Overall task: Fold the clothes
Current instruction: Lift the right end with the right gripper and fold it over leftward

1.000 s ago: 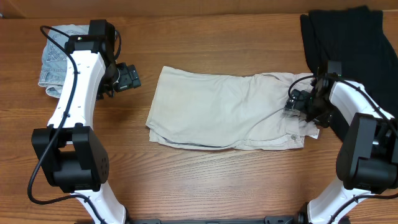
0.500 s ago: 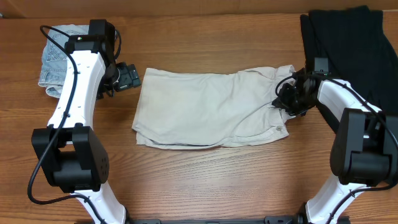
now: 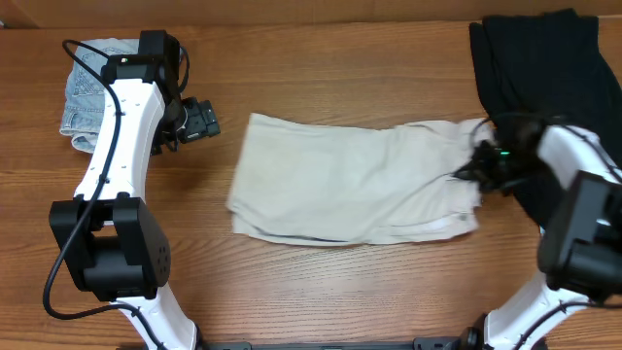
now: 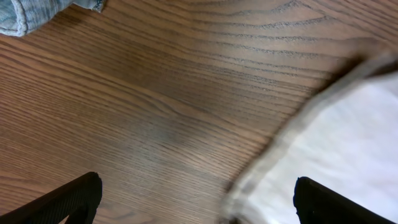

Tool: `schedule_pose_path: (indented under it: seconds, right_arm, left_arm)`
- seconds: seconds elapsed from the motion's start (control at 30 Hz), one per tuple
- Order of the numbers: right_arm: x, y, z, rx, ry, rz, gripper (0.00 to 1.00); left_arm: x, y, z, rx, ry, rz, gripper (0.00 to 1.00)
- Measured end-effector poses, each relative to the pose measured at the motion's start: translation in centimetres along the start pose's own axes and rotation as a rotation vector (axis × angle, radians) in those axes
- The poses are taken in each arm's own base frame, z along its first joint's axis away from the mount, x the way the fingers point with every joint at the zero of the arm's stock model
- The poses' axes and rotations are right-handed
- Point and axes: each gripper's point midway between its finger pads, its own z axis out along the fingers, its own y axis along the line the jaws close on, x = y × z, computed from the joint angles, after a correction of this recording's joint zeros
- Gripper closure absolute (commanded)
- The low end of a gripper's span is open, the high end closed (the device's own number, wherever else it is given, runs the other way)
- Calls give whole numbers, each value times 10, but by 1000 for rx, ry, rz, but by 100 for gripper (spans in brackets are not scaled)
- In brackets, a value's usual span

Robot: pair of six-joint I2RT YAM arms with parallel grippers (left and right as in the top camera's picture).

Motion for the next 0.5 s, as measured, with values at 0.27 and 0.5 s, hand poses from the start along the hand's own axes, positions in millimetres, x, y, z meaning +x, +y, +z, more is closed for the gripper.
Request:
schedule_pose_path:
  seconds: [0.27, 0.5]
  right_arm:
    - [-17, 14, -110, 7, -171, -99, 96]
    - [11, 82, -93, 43, -126, -315, 96]
  left_arm:
    - [0, 0, 0, 0, 0, 0, 0]
    - [-1, 0, 0, 2, -4, 0, 0]
